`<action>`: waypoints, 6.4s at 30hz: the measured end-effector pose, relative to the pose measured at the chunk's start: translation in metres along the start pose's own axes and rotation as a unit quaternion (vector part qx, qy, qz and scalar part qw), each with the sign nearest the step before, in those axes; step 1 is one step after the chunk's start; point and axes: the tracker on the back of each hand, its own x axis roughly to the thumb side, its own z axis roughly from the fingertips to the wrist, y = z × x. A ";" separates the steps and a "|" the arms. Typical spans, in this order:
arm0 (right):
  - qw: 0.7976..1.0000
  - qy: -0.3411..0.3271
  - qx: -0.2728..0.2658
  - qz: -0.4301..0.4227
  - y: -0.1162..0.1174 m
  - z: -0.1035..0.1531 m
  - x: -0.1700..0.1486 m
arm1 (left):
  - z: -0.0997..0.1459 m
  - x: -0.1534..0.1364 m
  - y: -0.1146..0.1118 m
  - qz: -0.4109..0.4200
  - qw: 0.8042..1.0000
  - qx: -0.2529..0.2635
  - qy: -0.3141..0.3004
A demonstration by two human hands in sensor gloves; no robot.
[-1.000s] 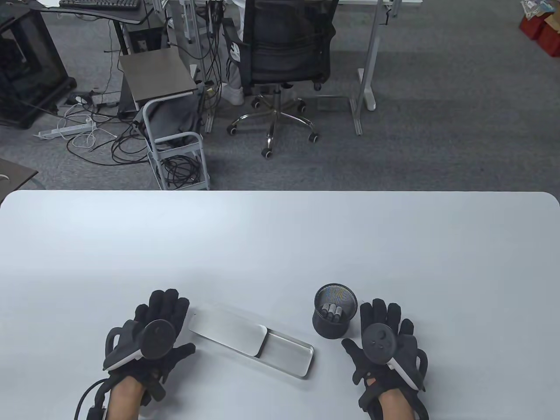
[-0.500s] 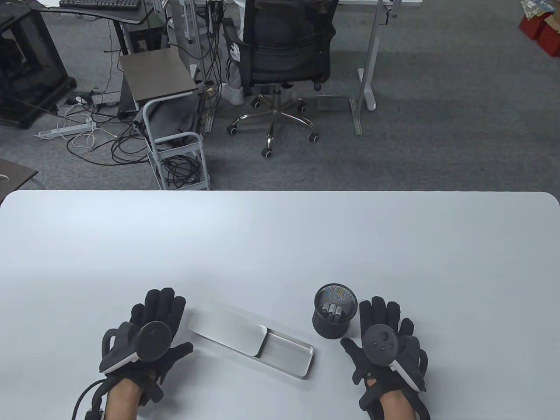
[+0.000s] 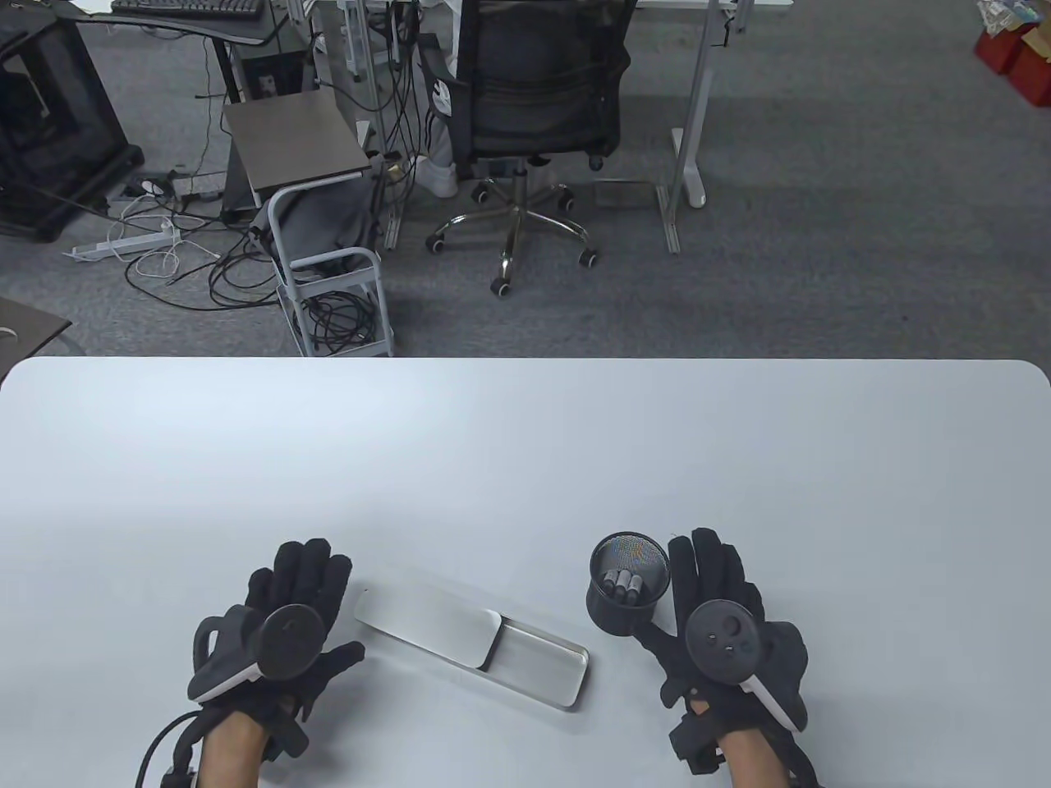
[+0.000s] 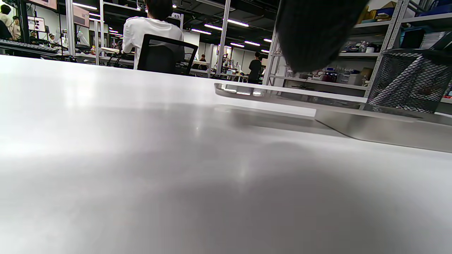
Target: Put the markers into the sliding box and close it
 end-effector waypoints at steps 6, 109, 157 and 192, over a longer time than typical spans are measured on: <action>0.995 -0.055 -0.051 0.057 -0.003 -0.003 0.024 | -0.001 0.001 0.000 -0.006 1.000 0.004 -0.004; 0.978 -0.171 -0.089 -0.083 0.034 0.022 0.049 | -0.003 0.010 0.008 -0.010 1.000 0.010 -0.009; 0.953 -0.248 0.072 0.157 0.096 0.023 0.080 | -0.003 0.033 -0.004 0.003 0.998 0.044 -0.043; 0.954 -0.152 -0.252 -0.048 -0.023 0.042 0.022 | 0.001 0.033 0.017 -0.040 0.994 0.075 -0.061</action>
